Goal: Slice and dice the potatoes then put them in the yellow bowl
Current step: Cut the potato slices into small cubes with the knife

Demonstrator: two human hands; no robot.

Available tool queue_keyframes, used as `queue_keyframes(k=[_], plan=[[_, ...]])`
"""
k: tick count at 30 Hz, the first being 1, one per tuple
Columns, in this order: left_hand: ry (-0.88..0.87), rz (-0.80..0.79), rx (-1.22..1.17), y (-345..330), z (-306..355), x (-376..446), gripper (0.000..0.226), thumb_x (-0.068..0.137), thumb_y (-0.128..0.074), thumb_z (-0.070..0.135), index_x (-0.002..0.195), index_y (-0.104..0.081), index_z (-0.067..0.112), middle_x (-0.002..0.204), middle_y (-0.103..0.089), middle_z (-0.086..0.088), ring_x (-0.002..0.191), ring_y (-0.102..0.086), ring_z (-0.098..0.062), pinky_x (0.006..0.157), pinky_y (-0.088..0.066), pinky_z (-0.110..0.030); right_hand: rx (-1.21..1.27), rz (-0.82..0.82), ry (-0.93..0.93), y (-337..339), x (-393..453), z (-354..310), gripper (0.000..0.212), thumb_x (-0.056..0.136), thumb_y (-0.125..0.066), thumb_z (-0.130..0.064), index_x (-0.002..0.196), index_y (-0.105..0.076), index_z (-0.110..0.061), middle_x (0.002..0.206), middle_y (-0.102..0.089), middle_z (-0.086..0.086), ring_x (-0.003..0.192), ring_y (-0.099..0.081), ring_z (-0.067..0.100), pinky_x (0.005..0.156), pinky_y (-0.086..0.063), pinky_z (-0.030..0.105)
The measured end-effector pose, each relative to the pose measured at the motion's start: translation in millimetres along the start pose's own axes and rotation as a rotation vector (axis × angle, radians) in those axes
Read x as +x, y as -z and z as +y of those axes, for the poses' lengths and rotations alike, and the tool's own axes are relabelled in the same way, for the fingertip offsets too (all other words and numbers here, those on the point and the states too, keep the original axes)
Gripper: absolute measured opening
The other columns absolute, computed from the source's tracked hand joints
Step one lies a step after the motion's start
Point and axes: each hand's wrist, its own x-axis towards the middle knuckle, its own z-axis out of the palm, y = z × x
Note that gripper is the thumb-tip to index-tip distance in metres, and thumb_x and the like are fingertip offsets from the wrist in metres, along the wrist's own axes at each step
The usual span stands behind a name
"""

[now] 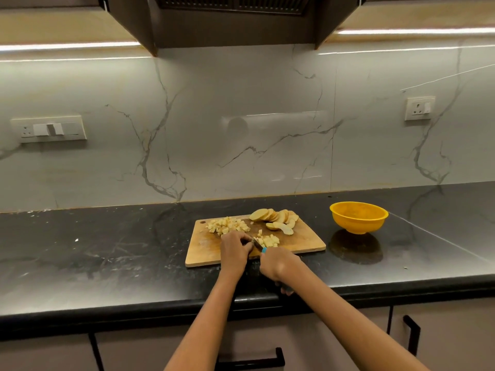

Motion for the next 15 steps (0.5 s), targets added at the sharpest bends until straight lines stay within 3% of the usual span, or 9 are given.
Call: queue_keyframes(k=[3,7,15], plan=[[0.014,0.013,0.023,0,0,2,0.01,0.079,-0.072,0.01,0.089,-0.074,0.009,0.089,-0.072,-0.004,0.082,-0.063,-0.008,0.078,-0.045,-0.015,-0.042,0.083,0.017,-4,-5,11,0.034,0.102,-0.033,-0.027,0.091,-0.054,-0.003,0.108,-0.064,0.015,0.095,-0.064,0.029,0.063,-0.045,0.03],[0.046,0.036,0.069,-1,1,5,0.009,0.081,-0.07,0.012,0.089,-0.074,0.009,0.09,-0.071,-0.004,0.084,-0.063,-0.012,0.075,-0.04,-0.015,-0.128,0.184,0.045,-12,-8,15,0.038,0.102,-0.034,-0.032,0.117,-0.057,-0.006,0.119,-0.061,0.011,0.109,-0.059,0.025,0.086,-0.044,0.034],[0.063,0.049,0.082,2,-7,9,0.017,0.086,-0.064,0.009,0.101,-0.071,0.009,0.102,-0.071,-0.005,0.097,-0.063,-0.014,0.084,-0.042,-0.018,-0.096,0.272,0.071,-12,-9,12,0.04,0.103,-0.033,-0.033,0.116,-0.058,-0.005,0.117,-0.062,0.011,0.106,-0.06,0.025,0.083,-0.045,0.032]])
